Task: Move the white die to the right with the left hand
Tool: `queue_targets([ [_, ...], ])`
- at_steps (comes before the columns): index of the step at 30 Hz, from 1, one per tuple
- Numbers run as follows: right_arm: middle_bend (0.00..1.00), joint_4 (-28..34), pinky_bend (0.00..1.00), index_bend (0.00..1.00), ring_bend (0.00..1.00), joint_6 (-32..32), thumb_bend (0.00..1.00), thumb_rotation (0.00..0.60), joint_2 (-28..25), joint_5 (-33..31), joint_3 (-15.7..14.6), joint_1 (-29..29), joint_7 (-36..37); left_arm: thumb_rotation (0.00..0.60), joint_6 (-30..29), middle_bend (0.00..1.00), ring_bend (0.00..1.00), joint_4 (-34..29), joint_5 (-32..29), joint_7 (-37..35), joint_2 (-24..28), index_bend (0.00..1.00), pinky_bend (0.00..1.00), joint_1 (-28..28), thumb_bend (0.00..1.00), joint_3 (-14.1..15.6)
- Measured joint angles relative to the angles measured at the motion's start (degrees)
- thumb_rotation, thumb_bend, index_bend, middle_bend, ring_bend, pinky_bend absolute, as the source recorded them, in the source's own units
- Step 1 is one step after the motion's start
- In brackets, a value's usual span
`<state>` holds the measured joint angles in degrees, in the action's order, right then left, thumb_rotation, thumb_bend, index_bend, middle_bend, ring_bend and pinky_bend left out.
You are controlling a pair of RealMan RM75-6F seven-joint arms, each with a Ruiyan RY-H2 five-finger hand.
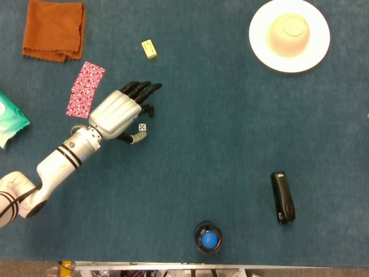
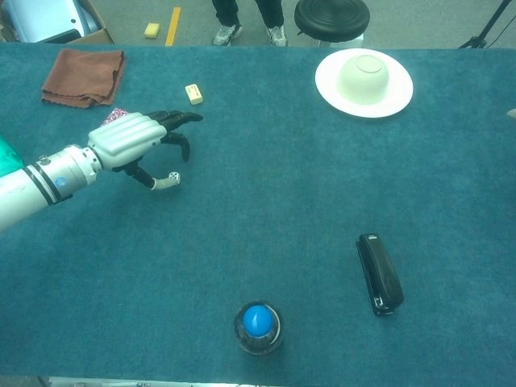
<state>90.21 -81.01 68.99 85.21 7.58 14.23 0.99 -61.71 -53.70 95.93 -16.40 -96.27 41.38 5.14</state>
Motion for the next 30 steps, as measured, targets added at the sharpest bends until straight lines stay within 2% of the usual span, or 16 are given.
queue_targets([
  [5,0.29,-0.2,0.21,0.48,0.19,-0.2,0.0,0.6,0.1,0.0,0.0,-0.1,0.3,0.493,0.5,0.0,0.0,-1.2,-0.2,1.0,0.6,0.39,0.11,0.0,0.27,0.0],
  [20,0.29,-0.7,0.21,0.48,0.19,-0.1,0.0,0.6,0.1,-0.4,-0.1,-0.4,0.8,0.509,2.8,0.0,0.0,1.9,-1.2,0.0,-1.2,0.4,0.11,0.3,0.27,-0.1],
  [30,0.29,-1.0,0.21,0.48,0.19,-0.3,0.0,0.6,0.3,-0.4,-0.1,-0.5,1.0,0.512,2.9,0.0,0.0,2.3,-1.2,-0.5,-1.4,0.44,0.1,0.0,0.27,0.4],
])
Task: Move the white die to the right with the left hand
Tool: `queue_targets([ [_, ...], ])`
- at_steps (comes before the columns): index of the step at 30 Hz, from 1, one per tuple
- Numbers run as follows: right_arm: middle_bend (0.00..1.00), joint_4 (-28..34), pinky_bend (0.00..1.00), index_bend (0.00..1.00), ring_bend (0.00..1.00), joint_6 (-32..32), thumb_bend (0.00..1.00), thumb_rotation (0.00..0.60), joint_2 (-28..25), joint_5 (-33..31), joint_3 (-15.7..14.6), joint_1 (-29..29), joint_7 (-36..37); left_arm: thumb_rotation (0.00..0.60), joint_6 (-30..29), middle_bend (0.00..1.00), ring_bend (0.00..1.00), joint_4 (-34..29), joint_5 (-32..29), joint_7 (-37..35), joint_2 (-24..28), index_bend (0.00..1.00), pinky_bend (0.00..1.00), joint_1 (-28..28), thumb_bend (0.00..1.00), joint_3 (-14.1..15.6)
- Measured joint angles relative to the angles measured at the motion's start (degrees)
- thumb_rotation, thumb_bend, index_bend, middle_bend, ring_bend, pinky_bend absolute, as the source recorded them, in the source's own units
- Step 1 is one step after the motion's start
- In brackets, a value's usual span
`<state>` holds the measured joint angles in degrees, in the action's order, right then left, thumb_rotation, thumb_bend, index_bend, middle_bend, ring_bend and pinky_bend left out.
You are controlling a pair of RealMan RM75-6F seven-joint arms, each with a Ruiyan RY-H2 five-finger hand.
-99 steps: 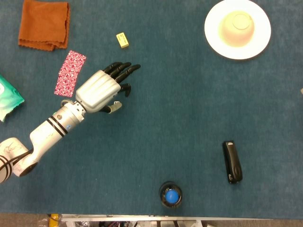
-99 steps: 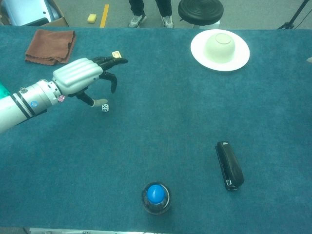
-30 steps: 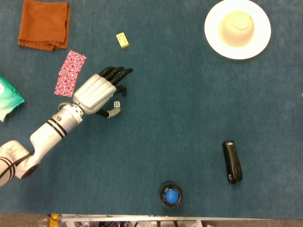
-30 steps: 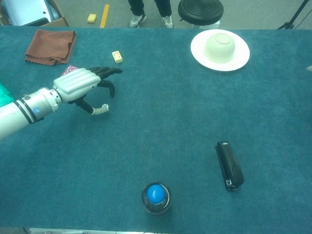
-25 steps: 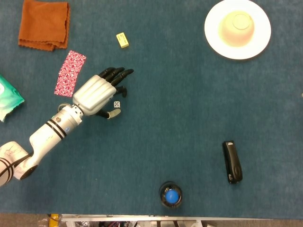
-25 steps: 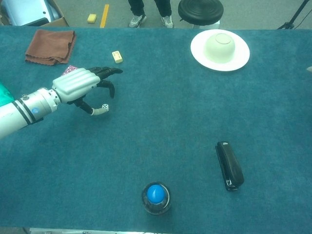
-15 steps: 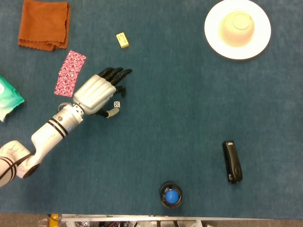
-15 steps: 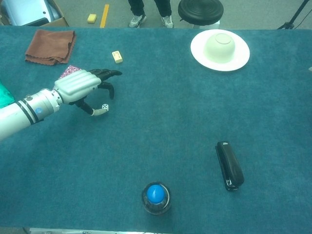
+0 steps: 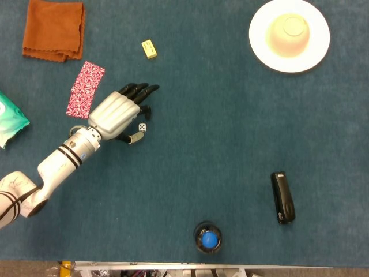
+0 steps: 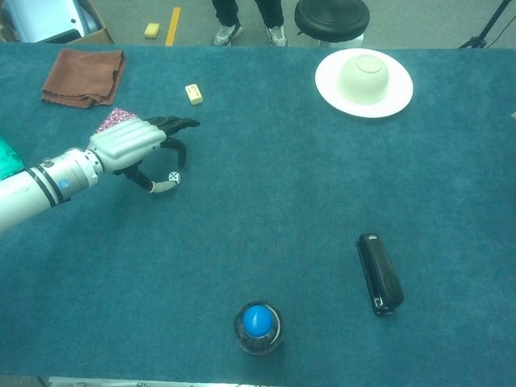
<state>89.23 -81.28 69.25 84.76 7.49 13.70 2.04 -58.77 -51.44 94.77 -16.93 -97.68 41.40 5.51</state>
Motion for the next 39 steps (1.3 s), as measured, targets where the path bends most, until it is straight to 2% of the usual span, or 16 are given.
queue_targets([
  [5,0.29,-0.1,0.21,0.48,0.19,0.0,0.0,0.6,0.0,-0.2,0.1,0.0,0.0,0.525,-0.1,0.0,0.0,0.5,0.0,-0.6,-0.4,0.46,0.1,-0.2,0.27,0.1],
  [13,0.29,-0.4,0.21,0.48,0.19,0.0,0.0,0.6,0.1,-0.2,0.1,-0.2,0.4,0.598,-0.4,0.0,0.0,1.0,0.4,-1.4,-0.7,0.49,0.11,-0.1,0.27,0.2],
  [30,0.29,-0.7,0.21,0.48,0.19,-0.4,0.0,0.6,0.2,-0.3,0.1,-0.5,0.9,0.6,-2.3,0.0,0.0,1.0,0.7,-2.4,-0.7,0.51,0.1,-0.5,0.27,0.0],
  [39,0.29,-0.9,0.21,0.48,0.19,-0.6,0.0,0.6,0.2,-0.3,0.2,-0.7,1.3,0.6,-6.4,0.0,0.0,-2.1,1.2,-2.2,1.9,0.51,0.1,-1.2,0.27,-0.6],
])
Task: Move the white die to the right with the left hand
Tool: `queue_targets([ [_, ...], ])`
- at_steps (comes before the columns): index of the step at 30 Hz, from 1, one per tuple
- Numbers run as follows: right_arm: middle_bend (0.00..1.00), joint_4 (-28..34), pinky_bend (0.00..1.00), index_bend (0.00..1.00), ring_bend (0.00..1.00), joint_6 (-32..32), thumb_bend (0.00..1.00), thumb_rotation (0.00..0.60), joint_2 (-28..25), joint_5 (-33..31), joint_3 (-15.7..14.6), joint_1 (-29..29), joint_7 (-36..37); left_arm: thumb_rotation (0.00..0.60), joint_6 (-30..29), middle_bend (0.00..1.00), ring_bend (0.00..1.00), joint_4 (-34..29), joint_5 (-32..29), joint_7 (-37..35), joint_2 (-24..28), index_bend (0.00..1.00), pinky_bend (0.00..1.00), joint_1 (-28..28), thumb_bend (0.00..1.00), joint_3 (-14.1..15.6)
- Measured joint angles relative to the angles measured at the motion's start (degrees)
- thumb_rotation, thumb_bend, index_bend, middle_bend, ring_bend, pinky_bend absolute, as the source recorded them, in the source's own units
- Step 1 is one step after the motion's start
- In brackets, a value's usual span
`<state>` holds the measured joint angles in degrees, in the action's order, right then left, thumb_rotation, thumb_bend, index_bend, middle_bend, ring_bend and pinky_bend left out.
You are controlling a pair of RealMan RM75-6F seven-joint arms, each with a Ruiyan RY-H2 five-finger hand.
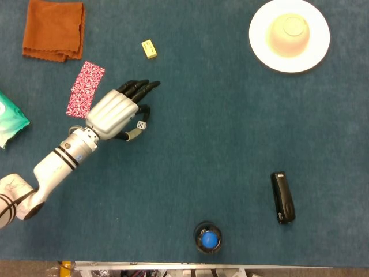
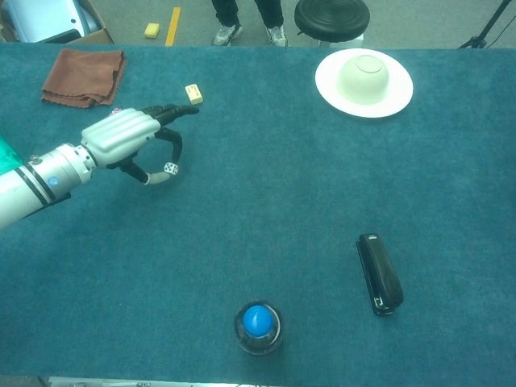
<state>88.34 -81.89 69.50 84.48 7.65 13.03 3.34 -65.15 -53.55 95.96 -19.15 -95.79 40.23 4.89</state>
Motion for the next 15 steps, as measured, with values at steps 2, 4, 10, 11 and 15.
queue_targets([
  [2,0.29,-0.1,0.21,0.48,0.19,0.0,0.0,0.6,0.0,0.0,0.0,0.0,0.1,0.6,-1.2,0.0,0.0,-1.3,0.0,0.3,1.1,0.51,0.11,-0.3,0.27,-0.4],
  [4,0.29,-0.2,0.21,0.48,0.19,0.0,0.0,0.6,0.1,0.0,0.1,0.0,0.3,0.6,-2.3,0.0,0.0,-2.6,-0.1,0.8,2.3,0.51,0.11,-0.6,0.27,-0.8],
  [10,0.29,-0.5,0.21,0.48,0.19,-0.1,0.0,0.6,0.3,0.2,0.0,0.0,0.8,0.6,-4.1,0.0,0.0,-6.3,-1.0,2.5,5.6,0.51,0.1,-1.9,0.27,-1.7],
  [11,0.29,-0.5,0.21,0.48,0.19,0.0,0.0,0.6,0.4,0.2,0.0,0.0,0.9,0.6,-4.1,0.0,0.0,-6.5,-1.2,2.6,5.8,0.51,0.11,-2.1,0.27,-1.8],
  [15,0.29,-0.8,0.21,0.48,0.19,0.1,0.0,0.6,0.5,0.0,0.0,-0.1,1.2,0.6,-4.7,0.0,0.0,-6.4,-1.8,1.9,6.0,0.51,0.11,-2.9,0.27,-2.2],
])
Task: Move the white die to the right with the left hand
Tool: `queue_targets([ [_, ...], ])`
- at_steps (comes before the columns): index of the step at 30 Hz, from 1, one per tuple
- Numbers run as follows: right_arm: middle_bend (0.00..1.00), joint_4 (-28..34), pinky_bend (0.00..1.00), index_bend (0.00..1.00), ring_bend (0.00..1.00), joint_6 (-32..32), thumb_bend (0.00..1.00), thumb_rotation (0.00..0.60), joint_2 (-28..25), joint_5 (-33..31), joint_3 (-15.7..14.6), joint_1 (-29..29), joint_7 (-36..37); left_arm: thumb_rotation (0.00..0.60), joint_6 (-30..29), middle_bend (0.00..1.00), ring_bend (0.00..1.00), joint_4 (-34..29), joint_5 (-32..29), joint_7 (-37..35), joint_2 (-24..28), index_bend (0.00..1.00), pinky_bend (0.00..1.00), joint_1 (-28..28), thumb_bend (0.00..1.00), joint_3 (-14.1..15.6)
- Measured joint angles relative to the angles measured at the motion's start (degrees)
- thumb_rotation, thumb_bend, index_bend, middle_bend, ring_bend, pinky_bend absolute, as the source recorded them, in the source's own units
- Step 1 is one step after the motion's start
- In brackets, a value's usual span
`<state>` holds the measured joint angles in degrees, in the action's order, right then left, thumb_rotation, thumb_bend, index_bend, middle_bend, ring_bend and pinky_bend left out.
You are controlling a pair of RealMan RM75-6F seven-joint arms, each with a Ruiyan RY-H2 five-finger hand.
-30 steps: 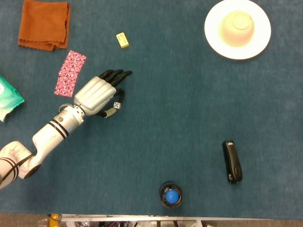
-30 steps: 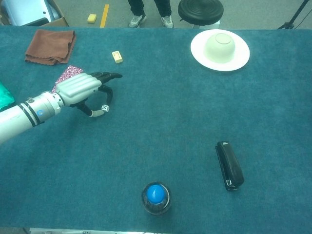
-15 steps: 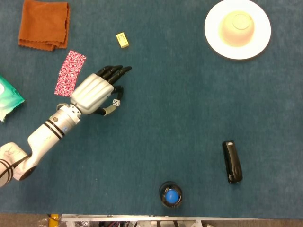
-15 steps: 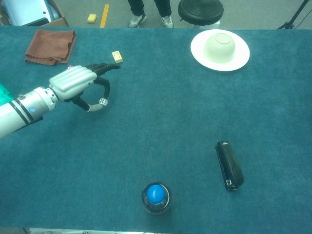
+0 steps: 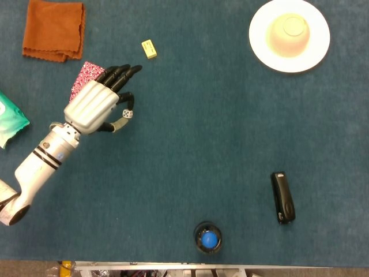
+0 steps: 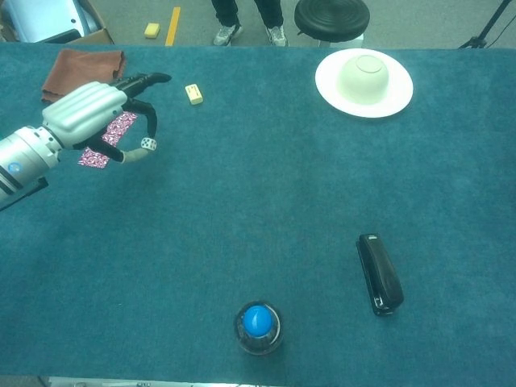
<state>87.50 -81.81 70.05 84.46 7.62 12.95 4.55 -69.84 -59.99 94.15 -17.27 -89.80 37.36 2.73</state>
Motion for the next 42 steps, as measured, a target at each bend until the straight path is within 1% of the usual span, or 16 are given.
queue_targets([
  [8,0.29,-0.1,0.21,0.48,0.19,-0.1,0.0,0.6,0.1,0.1,0.1,0.0,0.3,0.6,-1.8,0.0,0.0,1.2,-0.1,-2.5,0.1,0.51,0.11,-1.6,0.27,0.0],
  [11,0.29,0.0,0.21,0.48,0.19,-0.2,0.0,0.6,0.1,0.1,0.2,0.0,0.2,0.6,-4.4,0.01,0.0,0.3,0.4,-2.7,0.9,0.51,0.11,-2.4,0.27,-0.2],
  [12,0.29,0.0,0.21,0.48,0.19,-0.1,0.0,0.6,0.1,0.1,0.2,0.0,0.2,0.6,-5.7,0.02,0.0,-0.3,0.7,-2.8,1.4,0.51,0.11,-2.7,0.27,-0.3],
  [15,0.29,0.0,0.21,0.48,0.19,-0.1,0.0,0.6,0.1,0.1,0.2,0.1,0.2,0.596,-12.4,0.01,0.0,-3.8,2.3,-3.2,3.9,0.49,0.11,-4.4,0.27,-0.6],
  [16,0.29,0.0,0.21,0.48,0.19,0.0,0.0,0.6,0.2,0.1,0.2,0.1,0.3,0.583,-15.7,0.01,0.0,-5.7,3.3,-3.3,5.3,0.47,0.11,-5.3,0.27,-0.6],
  [18,0.29,-0.1,0.21,0.48,0.19,0.1,0.0,0.6,0.3,0.2,0.1,0.2,0.4,0.526,-20.9,0.0,0.0,-9.1,4.8,-3.4,7.7,0.38,0.11,-6.7,0.27,-0.4],
  [19,0.29,-0.2,0.21,0.48,0.19,0.2,0.0,0.6,0.4,0.3,-0.1,0.2,0.4,0.511,-23.9,0.0,0.0,-11.2,5.5,-3.5,9.1,0.34,0.11,-7.2,0.27,-0.1],
  [22,0.29,-0.3,0.21,0.48,0.19,0.2,0.0,0.6,0.7,0.5,-0.2,0.2,0.5,0.505,-27.5,0.0,0.0,-14.1,6.2,-3.8,10.9,0.3,0.11,-7.7,0.27,0.8],
  [24,0.29,-0.4,0.21,0.48,0.19,0.2,0.0,0.6,0.7,0.5,-0.2,0.1,0.5,0.507,-27.0,0.0,0.0,-14.8,6.3,-4.2,11.6,0.3,0.11,-7.7,0.27,1.2],
  [27,0.29,-0.4,0.21,0.48,0.19,0.3,0.0,0.6,0.6,0.1,0.0,0.2,0.3,0.506,-22.0,0.0,0.0,-15.3,6.3,-5.4,12.2,0.3,0.11,-7.6,0.27,1.7],
  [28,0.29,-0.4,0.21,0.48,0.19,0.4,0.0,0.6,0.6,0.0,0.0,0.2,0.2,0.511,-19.3,0.0,0.0,-15.4,6.4,-6.0,12.4,0.3,0.11,-7.5,0.27,1.8],
  [31,0.29,-0.5,0.21,0.48,0.19,0.5,0.0,0.6,0.7,0.0,0.0,0.2,0.4,0.547,-14.0,0.0,0.0,-15.1,6.4,-7.3,12.4,0.3,0.11,-7.2,0.27,1.8],
  [32,0.29,-0.6,0.21,0.48,0.19,0.6,0.0,0.6,0.7,0.0,-0.1,0.2,0.5,0.56,-13.2,0.0,0.0,-14.9,6.4,-7.5,12.3,0.31,0.11,-7.1,0.27,1.8],
  [34,0.29,-0.9,0.21,0.48,0.19,0.8,0.0,0.6,0.9,-0.1,-0.1,0.2,0.8,0.59,-12.6,0.0,0.0,-14.5,6.3,-7.4,11.9,0.31,0.11,-7.1,0.27,1.6],
  [36,0.29,-1.2,0.21,0.48,0.19,1.0,0.0,0.6,1.0,-0.2,-0.2,0.2,1.0,0.6,-12.5,0.0,0.0,-14.3,6.0,-7.0,11.5,0.31,0.11,-7.2,0.27,1.4],
  [42,0.29,-1.4,0.21,0.48,0.19,0.6,0.0,0.6,1.1,0.0,-0.2,0.1,1.3,0.6,-13.0,0.0,0.0,-13.2,5.1,-5.0,10.3,0.33,0.11,-7.8,0.27,0.0],
])
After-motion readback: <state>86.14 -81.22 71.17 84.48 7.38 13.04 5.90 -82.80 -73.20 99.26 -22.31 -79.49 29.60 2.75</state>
